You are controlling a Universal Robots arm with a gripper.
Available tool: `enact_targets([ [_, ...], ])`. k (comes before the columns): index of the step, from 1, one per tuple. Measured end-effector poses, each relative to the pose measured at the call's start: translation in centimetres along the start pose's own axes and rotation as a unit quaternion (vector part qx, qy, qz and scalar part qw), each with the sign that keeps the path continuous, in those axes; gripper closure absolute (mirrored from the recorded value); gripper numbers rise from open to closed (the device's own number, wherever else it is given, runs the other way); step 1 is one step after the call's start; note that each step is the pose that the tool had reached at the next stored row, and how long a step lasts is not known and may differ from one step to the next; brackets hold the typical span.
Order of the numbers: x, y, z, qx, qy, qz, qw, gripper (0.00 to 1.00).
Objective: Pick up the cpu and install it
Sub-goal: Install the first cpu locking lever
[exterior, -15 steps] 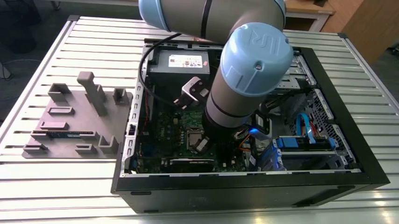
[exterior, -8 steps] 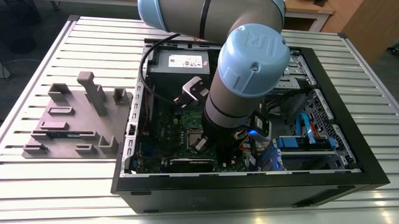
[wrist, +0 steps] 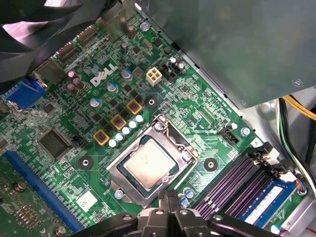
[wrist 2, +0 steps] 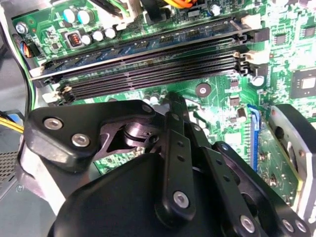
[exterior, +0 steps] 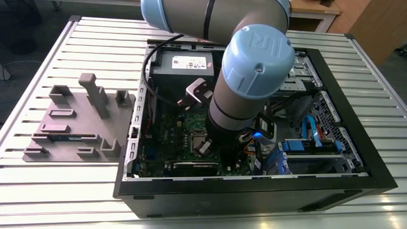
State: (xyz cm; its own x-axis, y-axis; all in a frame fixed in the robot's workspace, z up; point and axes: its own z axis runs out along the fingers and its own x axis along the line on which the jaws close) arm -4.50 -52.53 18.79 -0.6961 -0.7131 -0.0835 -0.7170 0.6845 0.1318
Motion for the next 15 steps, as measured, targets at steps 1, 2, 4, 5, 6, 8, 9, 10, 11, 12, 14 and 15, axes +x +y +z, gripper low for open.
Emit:
enact_targets([
  [1, 0.00, -0.01, 0.06, 0.0001, 0.0000, -0.001, 1.00000, 0.89],
  [2, 0.01, -0.02, 0.13, 0.0001, 0.0000, -0.001, 1.00000, 0.89],
  [4, 0.01, -0.04, 0.25, 0.0002, -0.0002, -0.003, 1.00000, 0.89],
  [5, 0.00, -0.05, 0.31, 0.0002, -0.0007, -0.003, 0.99999, 0.89],
  [6, 0.01, -0.05, 0.33, 0.0001, -0.0008, -0.004, 0.99999, 0.89],
  [8, 0.01, -0.05, 0.34, -0.0003, -0.0012, -0.004, 0.99999, 0.89],
  [9, 0.01, -0.05, 0.34, -0.0005, -0.0015, -0.004, 0.99999, 0.89],
  [10, 0.02, -0.05, 0.35, -0.0006, -0.0017, -0.004, 0.99999, 0.89],
  [11, 0.03, -0.04, 0.35, -0.0008, -0.0018, -0.004, 0.99999, 0.89],
  [12, 0.05, -0.01, 0.35, -0.0008, -0.0019, -0.004, 0.99999, 0.89],
  [14, 0.07, 0.02, 0.34, -0.0009, -0.0020, -0.004, 0.99999, 0.89],
  [15, 0.08, 0.03, 0.30, -0.0010, -0.0021, -0.004, 0.99999, 0.89],
])
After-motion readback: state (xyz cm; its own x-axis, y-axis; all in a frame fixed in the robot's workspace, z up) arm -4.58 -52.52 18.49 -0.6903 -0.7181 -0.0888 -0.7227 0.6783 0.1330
